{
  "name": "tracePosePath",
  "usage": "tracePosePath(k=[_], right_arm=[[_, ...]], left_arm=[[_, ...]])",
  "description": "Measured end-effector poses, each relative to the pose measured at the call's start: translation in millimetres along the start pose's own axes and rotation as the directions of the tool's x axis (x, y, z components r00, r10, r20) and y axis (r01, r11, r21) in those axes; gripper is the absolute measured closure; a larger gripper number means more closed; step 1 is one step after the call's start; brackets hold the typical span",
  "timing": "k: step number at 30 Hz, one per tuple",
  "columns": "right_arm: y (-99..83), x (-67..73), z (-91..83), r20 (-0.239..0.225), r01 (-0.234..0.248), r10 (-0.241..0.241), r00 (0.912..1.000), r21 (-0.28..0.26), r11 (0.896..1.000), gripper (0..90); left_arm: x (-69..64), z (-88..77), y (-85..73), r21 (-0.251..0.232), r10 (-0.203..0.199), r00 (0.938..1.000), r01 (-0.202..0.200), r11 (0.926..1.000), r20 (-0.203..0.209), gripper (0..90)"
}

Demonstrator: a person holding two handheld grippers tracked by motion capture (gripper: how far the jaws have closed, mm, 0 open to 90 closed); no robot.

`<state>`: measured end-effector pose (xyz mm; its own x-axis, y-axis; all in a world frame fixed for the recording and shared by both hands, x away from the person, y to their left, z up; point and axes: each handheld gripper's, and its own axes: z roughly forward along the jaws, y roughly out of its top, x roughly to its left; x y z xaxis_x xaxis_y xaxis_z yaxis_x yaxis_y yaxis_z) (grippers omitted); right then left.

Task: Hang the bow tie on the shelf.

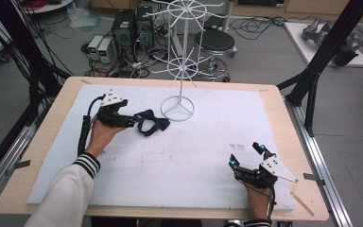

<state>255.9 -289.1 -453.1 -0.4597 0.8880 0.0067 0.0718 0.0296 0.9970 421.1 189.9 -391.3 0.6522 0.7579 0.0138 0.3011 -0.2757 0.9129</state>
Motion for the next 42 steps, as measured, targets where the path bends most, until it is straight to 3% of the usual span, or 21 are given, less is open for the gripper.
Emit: tracePosePath(k=[8,12,18,22,29,34,39,41,42], right_arm=[[0.0,-1.0,-0.2,0.000,0.007,-0.007,1.0000,-0.009,1.000,4.4],[-0.1,-1.0,-0.4,0.001,0.003,-0.003,1.0000,-0.008,1.000,4.4],[-0.2,-1.5,-0.5,0.000,-0.005,0.005,1.0000,-0.011,1.000,4.4],[-0.3,-1.8,-0.8,0.003,-0.012,0.012,0.9999,-0.012,1.000,4.4],[-0.3,-2.0,-1.0,0.000,-0.014,0.014,0.9999,-0.012,1.000,4.4],[-0.3,-2.2,-1.0,-0.001,-0.014,0.014,0.9999,-0.014,1.000,4.4],[-0.4,-2.2,-1.3,-0.001,-0.020,0.020,0.9998,-0.014,1.000,4.4],[-0.6,-2.0,-1.6,0.000,-0.020,0.020,0.9998,-0.016,1.000,4.4],[-0.6,-2.4,-1.5,0.000,-0.017,0.017,0.9999,-0.019,1.000,4.4]], left_arm=[[-1.5,21.0,8.0,0.055,0.007,1.0000,-0.006,0.9985,-0.006,15.5],[-0.2,28.9,7.6,0.101,0.015,0.9997,-0.013,0.9948,-0.019,15.7],[2.2,36.7,8.6,0.163,-0.006,0.9996,0.010,0.9867,-0.026,15.7],[4.8,42.3,8.3,0.217,-0.026,0.9993,0.031,0.9757,-0.025,16.2],[4.1,55.5,6.9,0.337,-0.045,0.9987,0.050,0.9403,-0.023,20.2],[4.1,59.8,4.4,0.359,-0.068,0.9974,0.071,0.9306,-0.020,24.8],[3.2,61.0,3.2,0.402,-0.057,0.9977,0.067,0.9134,-0.037,33.9],[4.1,61.5,2.8,0.404,-0.076,0.9962,0.087,0.9106,-0.044,36.0],[4.6,62.5,2.7,0.414,-0.088,0.9950,0.100,0.9048,-0.046,36.2]])
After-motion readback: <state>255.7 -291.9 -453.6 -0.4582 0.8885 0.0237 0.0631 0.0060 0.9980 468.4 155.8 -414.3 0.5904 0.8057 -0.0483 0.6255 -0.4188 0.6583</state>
